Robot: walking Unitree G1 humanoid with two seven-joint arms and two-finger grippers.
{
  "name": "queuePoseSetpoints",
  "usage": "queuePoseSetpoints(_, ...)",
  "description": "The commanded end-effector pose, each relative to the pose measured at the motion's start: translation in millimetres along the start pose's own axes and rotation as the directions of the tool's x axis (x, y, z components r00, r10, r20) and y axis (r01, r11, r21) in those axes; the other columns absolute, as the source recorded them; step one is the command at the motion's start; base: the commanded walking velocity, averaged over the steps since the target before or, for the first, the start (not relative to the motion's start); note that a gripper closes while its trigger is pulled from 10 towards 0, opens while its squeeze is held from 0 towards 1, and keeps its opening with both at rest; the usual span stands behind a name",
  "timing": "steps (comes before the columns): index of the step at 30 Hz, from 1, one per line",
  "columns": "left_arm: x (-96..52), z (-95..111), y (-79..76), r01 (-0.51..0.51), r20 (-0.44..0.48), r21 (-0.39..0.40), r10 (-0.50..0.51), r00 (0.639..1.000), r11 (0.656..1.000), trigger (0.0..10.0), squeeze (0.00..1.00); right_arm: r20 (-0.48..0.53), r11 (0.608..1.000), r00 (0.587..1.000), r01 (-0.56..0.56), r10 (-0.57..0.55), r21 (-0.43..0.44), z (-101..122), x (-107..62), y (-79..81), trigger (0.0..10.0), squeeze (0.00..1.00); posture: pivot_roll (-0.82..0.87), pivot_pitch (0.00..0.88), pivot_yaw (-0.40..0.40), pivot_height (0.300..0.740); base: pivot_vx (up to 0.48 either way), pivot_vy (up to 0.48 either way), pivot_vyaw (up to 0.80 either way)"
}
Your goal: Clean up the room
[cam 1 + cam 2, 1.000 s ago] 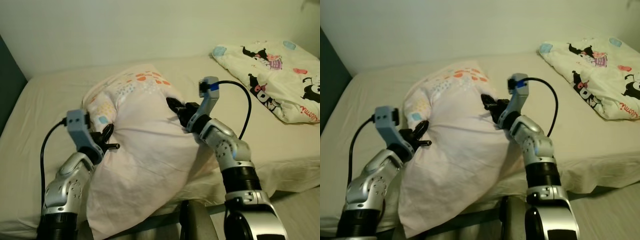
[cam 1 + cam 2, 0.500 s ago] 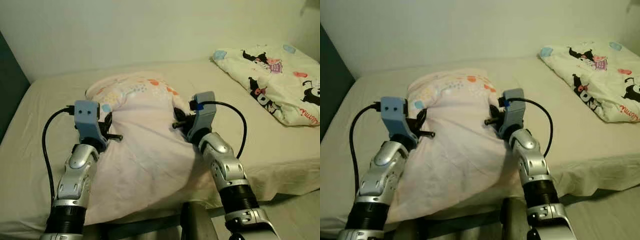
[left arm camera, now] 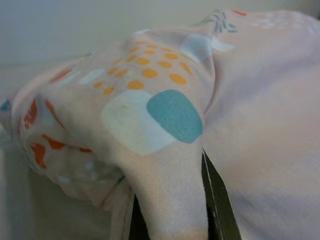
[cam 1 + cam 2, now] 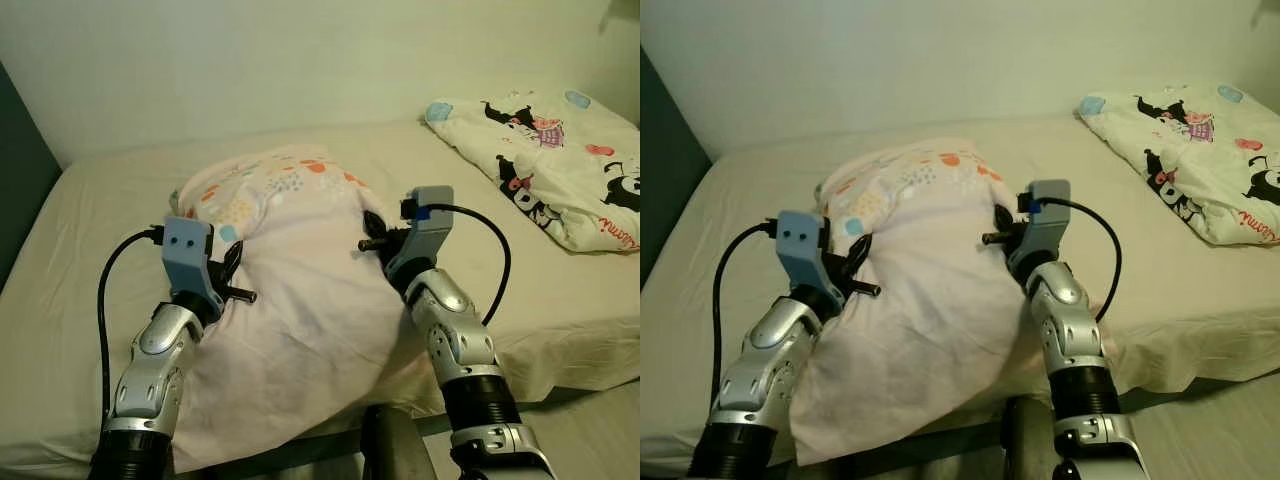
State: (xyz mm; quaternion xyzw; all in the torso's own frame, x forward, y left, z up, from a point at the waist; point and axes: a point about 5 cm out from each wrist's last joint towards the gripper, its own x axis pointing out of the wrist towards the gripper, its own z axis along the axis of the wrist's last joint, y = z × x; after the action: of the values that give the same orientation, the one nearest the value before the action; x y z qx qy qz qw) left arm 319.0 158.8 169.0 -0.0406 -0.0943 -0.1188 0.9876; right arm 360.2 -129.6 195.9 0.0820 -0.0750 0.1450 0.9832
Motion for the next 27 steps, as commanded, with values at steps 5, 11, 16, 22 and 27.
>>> queuePoseSetpoints(5, 4.0, 40, 0.9, 0.007, 0.218, -0.024, -0.001, 0.976, 1.0, 0.0, 0.0, 0.257, 0.999, 0.966, -0.04, 0.036, 0.011, 57, 8.5, 11.6, 0.0, 0.0, -0.06, 0.014, -0.031, 0.556, 0.0, 0.0, 0.0)
queuePoseSetpoints(11, 8.1, 72, -0.6, 0.034, 0.357, -0.041, -0.017, 0.934, 0.999, 0.0, 0.0, 0.37, 0.994, 0.923, -0.108, 0.108, -0.022, 87, 9.4, 25.4, 0.0, 0.0, -0.06, 0.01, -0.032, 0.556, 0.0, 0.0, 0.0)
queuePoseSetpoints(16, 12.4, 64, -3.0, 0.009, 0.294, 0.012, -0.012, 0.956, 1.0, 9.2, 0.0, 0.261, 0.998, 0.964, -0.027, 0.041, -0.055, 64, 11.6, 15.3, 10.0, 0.0, -0.05, 0.006, -0.033, 0.556, 0.0, 0.0, 0.0)
queuePoseSetpoints(22, 13.1, 33, -1.3, -0.036, 0.127, 0.071, 0.027, 0.992, 0.997, 10.0, 0.0, 0.131, 0.987, 0.991, 0.041, -0.02, -0.156, 27, 8.4, 4.8, 10.0, 0.0, -0.06, 0.006, -0.03, 0.556, 0.0, 0.0, 0.0)
queuePoseSetpoints(27, 5.4, 2, 6.2, -0.13, 0.033, 0.157, 0.126, 0.991, 0.979, 10.0, 0.0, 0.034, 0.981, 0.996, 0.082, -0.077, -0.174, -3, -2.3, -7.3, 10.0, 0.0, -0.07, 0.008, -0.022, 0.556, 0.0, 0.0, 0.0)
